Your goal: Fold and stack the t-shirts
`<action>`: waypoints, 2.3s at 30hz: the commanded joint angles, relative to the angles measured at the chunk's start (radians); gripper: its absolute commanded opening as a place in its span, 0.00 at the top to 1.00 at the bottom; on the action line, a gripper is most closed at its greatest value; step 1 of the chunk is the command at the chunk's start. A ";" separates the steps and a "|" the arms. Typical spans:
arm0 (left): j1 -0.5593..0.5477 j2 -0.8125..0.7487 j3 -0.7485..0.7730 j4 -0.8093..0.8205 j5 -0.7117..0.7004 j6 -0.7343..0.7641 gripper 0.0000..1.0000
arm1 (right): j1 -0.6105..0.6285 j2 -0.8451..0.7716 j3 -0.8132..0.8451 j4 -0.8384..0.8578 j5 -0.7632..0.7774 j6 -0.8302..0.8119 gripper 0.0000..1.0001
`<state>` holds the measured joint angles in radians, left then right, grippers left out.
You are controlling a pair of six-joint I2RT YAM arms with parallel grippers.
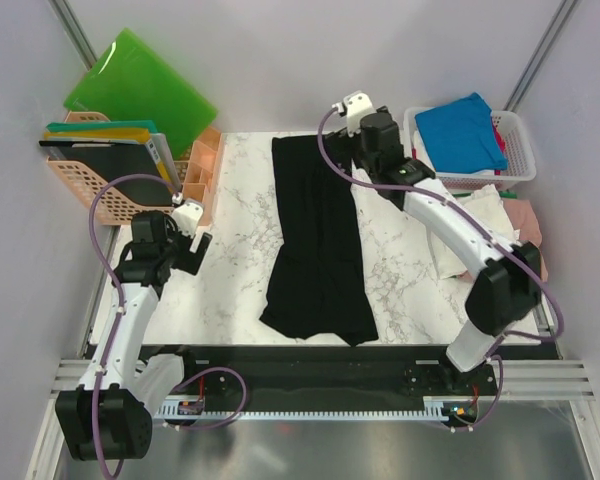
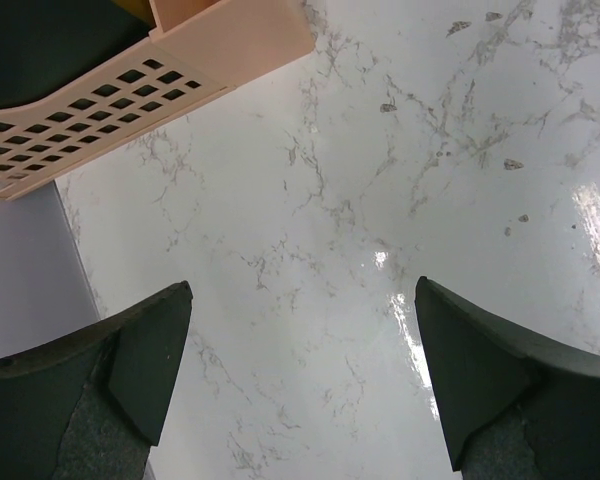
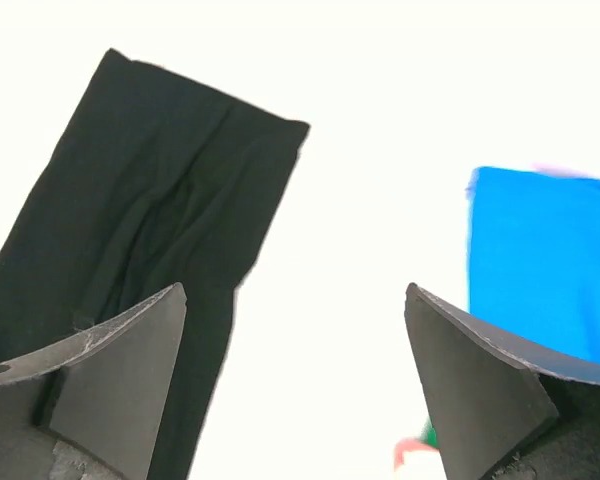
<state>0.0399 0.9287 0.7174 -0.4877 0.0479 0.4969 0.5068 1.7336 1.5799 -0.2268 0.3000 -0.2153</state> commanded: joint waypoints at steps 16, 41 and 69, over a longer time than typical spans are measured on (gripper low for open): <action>-0.028 0.562 0.539 -1.051 0.709 0.417 0.00 | -0.226 -0.163 -0.012 -1.071 -0.625 -0.389 0.02; -0.397 -0.036 0.071 -0.068 0.327 0.089 0.00 | 0.113 -0.526 -0.520 -0.606 -0.641 -0.411 0.03; -0.324 -0.130 -0.065 0.041 0.046 0.111 0.00 | 0.601 -0.273 -0.555 -0.404 -0.496 -0.349 0.08</action>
<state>-0.2867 0.8028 0.6235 -0.4870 0.1280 0.5999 1.0966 1.4540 0.9997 -0.6857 -0.2108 -0.5713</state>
